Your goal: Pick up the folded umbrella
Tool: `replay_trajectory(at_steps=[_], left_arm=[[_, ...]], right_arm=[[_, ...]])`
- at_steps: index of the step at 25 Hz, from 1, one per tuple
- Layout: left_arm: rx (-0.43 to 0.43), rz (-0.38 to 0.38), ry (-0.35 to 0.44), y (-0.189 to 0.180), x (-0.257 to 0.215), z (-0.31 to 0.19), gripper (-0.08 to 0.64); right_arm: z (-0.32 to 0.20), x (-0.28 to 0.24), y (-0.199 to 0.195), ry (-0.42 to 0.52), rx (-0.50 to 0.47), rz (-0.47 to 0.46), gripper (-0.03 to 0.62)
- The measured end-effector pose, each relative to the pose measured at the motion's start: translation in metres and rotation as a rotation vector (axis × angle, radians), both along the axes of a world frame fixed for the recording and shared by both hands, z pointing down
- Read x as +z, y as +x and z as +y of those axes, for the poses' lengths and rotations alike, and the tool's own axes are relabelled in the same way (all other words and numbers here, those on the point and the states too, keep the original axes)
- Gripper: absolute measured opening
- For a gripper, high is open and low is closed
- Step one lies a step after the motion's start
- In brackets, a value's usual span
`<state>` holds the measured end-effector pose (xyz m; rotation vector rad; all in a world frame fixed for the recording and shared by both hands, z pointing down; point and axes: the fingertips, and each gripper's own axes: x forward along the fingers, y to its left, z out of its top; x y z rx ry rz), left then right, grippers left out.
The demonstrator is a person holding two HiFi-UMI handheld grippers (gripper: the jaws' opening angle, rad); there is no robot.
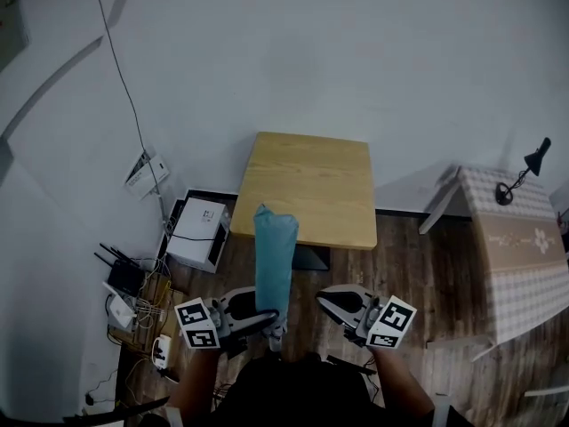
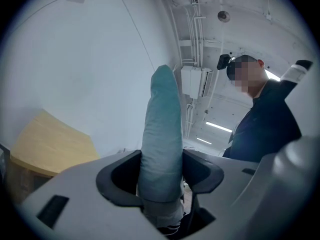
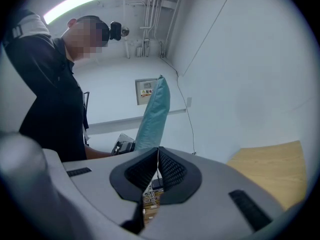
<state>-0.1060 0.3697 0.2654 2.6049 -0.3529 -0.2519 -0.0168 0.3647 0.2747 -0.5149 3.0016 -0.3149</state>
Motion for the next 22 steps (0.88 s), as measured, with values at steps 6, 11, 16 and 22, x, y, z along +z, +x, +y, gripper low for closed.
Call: replay_trajectory(at_steps=[6,11,16,22], left_arm=[[-0.003,-0.044,-0.014,0.020,0.008,0.011,0.255],[0.000,-0.058,-0.024,0.032,0.015,0.018,0.255],[0.019,-0.072,-0.034,0.051,0.021,0.023,0.256],[0.007,-0.065,-0.030,0.063,0.023,0.020,0.256]], right_arm=[[0.014,0.008,0.009,0.004,-0.044,0.014,0.018],[0.023,0.017,0.024,-0.018,-0.017,-0.004,0.020],[0.027,0.022,0.046,-0.030,0.016,-0.007,0.020],[0.026,0.023,0.061,-0.038,0.039,-0.012,0.020]])
